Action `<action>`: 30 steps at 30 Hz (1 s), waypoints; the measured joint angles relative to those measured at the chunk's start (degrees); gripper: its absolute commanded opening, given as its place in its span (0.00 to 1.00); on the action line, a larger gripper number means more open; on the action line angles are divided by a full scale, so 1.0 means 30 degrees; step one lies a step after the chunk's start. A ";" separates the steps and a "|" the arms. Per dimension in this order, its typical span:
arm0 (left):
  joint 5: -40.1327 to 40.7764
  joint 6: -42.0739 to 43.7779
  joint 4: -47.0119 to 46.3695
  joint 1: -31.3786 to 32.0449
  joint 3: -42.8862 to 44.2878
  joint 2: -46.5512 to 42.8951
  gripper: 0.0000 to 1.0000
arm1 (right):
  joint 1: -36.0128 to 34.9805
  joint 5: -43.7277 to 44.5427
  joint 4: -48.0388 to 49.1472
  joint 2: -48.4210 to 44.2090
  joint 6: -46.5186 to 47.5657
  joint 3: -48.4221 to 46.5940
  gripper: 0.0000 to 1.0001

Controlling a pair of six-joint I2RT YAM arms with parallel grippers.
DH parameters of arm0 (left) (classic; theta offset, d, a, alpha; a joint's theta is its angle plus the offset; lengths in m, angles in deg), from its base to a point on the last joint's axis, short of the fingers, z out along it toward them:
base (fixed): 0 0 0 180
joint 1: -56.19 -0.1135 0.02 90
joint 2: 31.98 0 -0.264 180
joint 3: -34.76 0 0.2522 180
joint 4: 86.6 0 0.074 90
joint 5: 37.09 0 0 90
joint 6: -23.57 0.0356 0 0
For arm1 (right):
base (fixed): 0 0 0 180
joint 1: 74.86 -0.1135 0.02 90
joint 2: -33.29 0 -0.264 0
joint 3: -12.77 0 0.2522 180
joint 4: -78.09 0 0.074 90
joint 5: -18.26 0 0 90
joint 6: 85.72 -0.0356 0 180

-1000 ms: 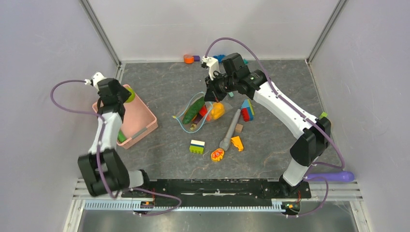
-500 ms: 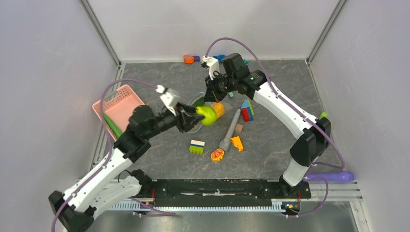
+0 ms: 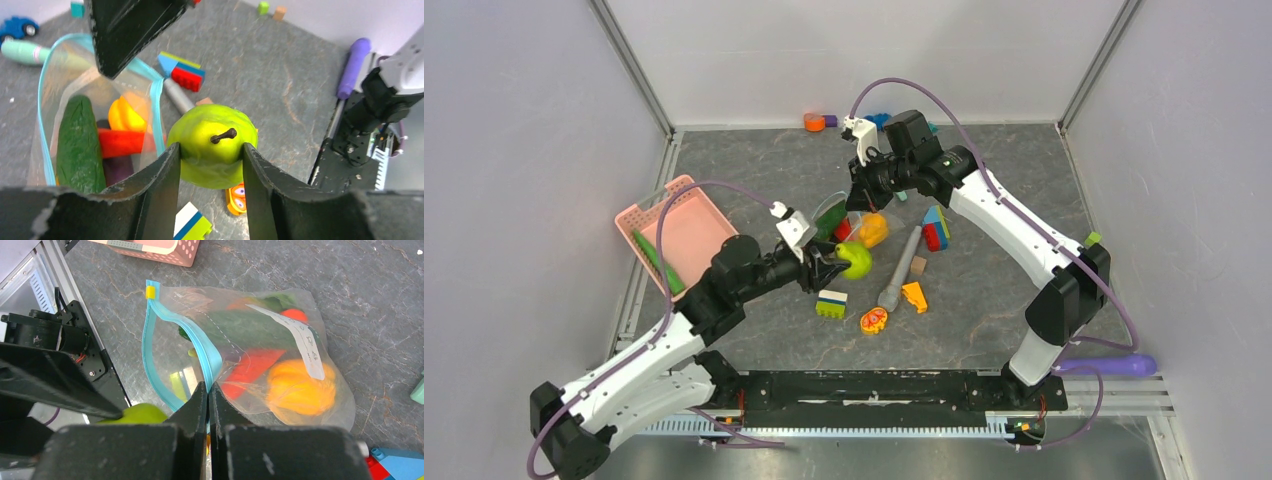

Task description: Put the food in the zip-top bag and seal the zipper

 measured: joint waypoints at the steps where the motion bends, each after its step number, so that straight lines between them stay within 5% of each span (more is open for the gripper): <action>1: -0.0262 -0.0007 -0.0291 0.0000 -0.0182 -0.0437 0.02 | 0.0000 0.0000 0.0007 0.0000 0.0000 0.0000 0.00; 7: 0.0007 -0.0175 -0.2018 0.0015 -0.1064 -0.2521 0.02 | 0.0000 0.0000 0.0007 0.0000 -0.0007 0.0000 0.00; 18: 0.5515 -0.0867 -0.3257 0.0015 -0.2302 -0.2710 0.02 | 0.0000 -0.0080 0.0015 0.0000 -0.0036 0.0007 0.00; 24: 0.8313 -0.1938 -0.4240 0.0015 -0.3031 -0.1530 0.02 | 0.0000 -0.0233 0.0022 0.0000 -0.0080 0.0036 0.00; 30: 0.8182 -0.3060 -0.6186 0.0015 -0.3067 0.1304 0.02 | 0.0000 -0.0889 0.0546 -0.0073 -0.0401 0.0430 0.00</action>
